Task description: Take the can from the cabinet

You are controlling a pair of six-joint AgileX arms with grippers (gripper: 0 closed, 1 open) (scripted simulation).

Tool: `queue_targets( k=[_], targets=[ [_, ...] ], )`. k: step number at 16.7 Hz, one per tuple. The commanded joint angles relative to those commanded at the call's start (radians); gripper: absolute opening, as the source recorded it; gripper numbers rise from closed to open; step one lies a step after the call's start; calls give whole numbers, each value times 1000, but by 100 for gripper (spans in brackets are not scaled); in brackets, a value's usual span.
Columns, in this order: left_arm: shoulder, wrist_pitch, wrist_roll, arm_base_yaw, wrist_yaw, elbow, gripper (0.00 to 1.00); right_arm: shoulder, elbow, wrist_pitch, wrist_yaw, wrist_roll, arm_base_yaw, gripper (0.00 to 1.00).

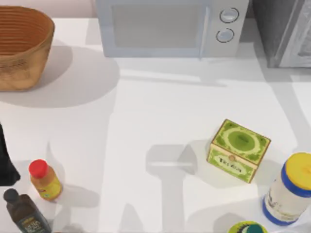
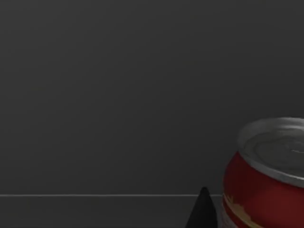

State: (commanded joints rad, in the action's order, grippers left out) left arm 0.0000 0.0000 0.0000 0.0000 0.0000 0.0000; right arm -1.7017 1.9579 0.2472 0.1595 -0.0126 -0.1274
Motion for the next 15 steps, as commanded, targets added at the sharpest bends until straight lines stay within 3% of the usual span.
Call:
queue_targets(
  k=[7, 15],
  targets=[
    [0, 0, 0, 0, 0, 0, 100, 17, -5, 15, 7, -1, -8, 0],
    [0, 0, 0, 0, 0, 0, 100, 388, -72, 304, 114, 0, -123, 0]
  ],
)
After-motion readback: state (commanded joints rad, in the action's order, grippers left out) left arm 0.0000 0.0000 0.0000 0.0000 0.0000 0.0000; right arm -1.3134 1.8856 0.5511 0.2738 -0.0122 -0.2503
